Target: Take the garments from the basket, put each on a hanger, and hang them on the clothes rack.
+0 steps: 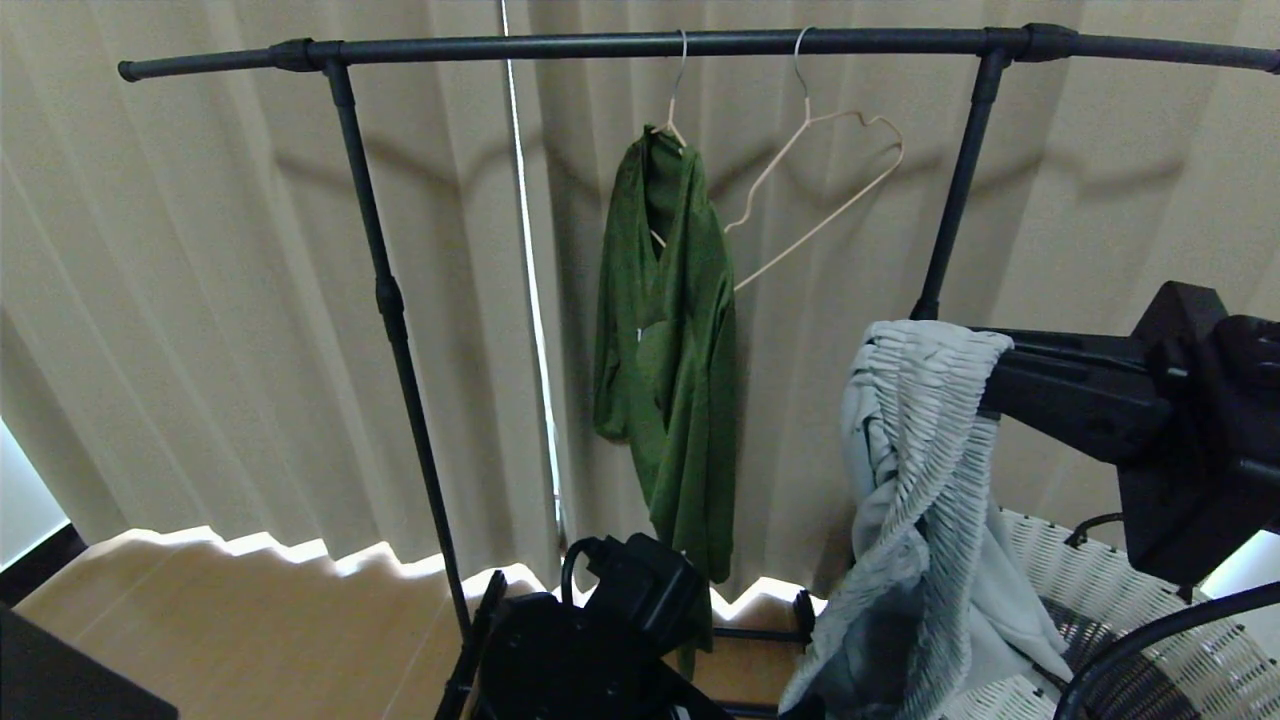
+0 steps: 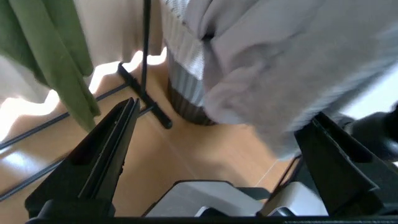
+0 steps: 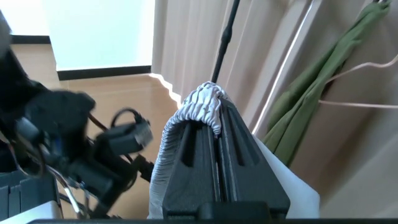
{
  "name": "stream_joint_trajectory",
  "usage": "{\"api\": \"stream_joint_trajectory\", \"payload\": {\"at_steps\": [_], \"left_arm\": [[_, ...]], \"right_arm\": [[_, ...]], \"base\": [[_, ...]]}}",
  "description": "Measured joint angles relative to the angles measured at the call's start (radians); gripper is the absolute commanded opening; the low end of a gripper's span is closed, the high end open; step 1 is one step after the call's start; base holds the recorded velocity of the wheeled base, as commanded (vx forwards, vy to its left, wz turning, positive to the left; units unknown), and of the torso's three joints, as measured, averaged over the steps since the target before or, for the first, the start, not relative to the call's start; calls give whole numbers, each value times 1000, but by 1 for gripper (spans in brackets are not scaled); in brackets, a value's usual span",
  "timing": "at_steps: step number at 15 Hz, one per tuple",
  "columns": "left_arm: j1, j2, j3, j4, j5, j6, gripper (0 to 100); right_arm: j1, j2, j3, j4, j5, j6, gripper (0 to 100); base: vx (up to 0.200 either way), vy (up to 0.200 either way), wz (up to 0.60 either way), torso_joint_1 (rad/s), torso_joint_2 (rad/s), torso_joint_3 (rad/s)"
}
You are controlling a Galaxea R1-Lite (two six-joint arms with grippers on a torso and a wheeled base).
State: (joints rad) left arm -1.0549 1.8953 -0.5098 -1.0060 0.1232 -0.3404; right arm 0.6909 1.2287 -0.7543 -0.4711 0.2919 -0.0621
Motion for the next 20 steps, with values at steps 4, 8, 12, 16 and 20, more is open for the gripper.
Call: {"api": "stream_joint_trajectory", "payload": {"at_steps": [4,8,12,16,20], "left_arm": [[-1,29,-10,-1,7,2,100],[-1,38,-2,0,9,5,100],[-1,37,16,-3,44,7,0],[0,4,89,-33,181,25,0],[58,-167,139,36,186,127,0]], "right_arm": [[4,-23,8,1,1,-1,0],[11,-31,10,1,0,-2,0],[10,-39,14,4,-1,-2,0],[-14,-38,21,6,-2,-1,0],[-58,-28,49,2,-4,-4,0]], "base": [[0,0,0,0,0,0],[0,0,0,0,0,0],[0,0,0,0,0,0],[0,0,0,0,0,0],[0,0,0,0,0,0]]}}
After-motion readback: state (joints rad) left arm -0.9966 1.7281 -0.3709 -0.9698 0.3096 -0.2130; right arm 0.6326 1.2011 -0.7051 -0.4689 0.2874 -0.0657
